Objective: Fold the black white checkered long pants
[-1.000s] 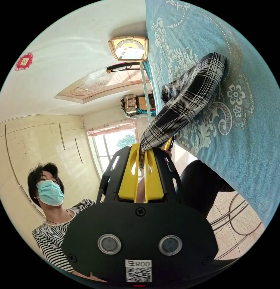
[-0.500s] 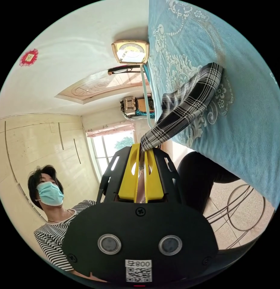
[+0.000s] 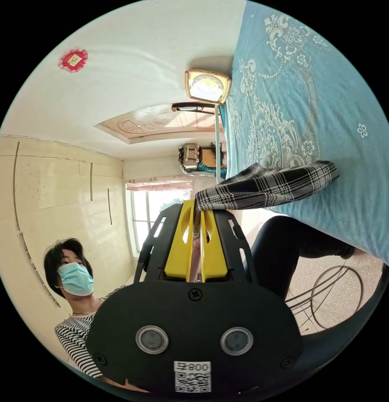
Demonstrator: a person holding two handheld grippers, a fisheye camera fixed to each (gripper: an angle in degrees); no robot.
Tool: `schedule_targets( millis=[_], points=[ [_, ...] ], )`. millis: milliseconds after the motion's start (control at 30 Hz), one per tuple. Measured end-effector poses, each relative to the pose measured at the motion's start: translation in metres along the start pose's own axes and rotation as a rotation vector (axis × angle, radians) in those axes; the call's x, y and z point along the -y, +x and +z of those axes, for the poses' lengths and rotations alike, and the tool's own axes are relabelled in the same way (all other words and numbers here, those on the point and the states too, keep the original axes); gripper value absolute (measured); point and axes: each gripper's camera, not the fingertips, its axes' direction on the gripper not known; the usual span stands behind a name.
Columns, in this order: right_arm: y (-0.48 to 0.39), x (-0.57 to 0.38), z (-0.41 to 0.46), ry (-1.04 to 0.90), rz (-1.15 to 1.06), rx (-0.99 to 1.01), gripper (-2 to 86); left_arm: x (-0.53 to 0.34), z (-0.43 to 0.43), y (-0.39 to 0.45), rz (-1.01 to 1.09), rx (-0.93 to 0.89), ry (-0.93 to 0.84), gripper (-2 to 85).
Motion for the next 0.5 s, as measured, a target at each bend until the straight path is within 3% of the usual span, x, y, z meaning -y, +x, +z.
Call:
schedule_targets(
  millis=[500],
  points=[
    [-0.217, -0.106, -0.024, 0.197, -0.092, 0.048, 0.4, -0.126, 0.195, 0.107, 0.069, -0.104, -0.269, 2.7]
  ],
)
